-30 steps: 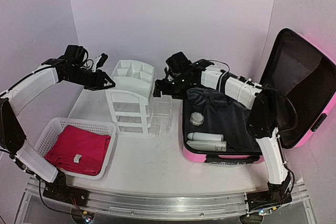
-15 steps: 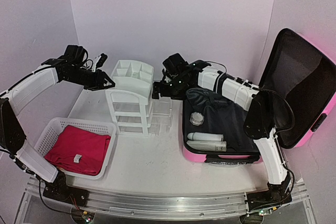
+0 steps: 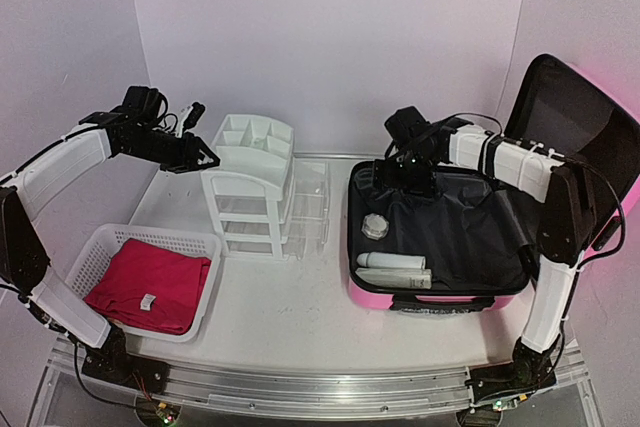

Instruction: Open, take out, and arrange the luggage

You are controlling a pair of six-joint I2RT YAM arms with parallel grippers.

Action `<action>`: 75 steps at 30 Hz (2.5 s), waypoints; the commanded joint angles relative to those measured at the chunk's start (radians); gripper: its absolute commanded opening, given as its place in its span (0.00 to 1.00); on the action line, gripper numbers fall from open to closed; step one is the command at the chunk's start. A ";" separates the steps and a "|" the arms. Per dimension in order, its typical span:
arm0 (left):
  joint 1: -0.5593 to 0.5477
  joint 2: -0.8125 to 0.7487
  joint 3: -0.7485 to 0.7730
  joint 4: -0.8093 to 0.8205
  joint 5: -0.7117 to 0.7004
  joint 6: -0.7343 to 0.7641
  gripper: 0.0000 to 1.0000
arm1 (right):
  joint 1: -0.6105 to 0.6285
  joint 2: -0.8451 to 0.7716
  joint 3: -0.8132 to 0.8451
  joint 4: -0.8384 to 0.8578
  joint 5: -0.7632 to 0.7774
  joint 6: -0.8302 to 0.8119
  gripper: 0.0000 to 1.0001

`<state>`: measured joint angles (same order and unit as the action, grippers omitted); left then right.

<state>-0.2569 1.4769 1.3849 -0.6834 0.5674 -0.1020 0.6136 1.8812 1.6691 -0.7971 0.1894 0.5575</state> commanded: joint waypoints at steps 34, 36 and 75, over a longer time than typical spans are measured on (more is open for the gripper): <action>-0.015 0.033 -0.020 -0.039 0.041 0.021 0.30 | -0.032 0.177 -0.009 0.104 -0.122 0.002 0.46; -0.015 0.030 -0.021 -0.039 0.042 0.022 0.30 | -0.032 0.118 -0.044 0.118 -0.111 -0.004 0.43; -0.013 0.035 -0.022 -0.037 0.014 0.027 0.30 | 0.217 0.217 0.277 0.125 -0.207 -0.162 0.74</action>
<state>-0.2569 1.4921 1.3849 -0.6682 0.6003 -0.1043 0.8253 2.1143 1.8820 -0.6685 -0.0353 0.4011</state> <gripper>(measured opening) 0.301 0.707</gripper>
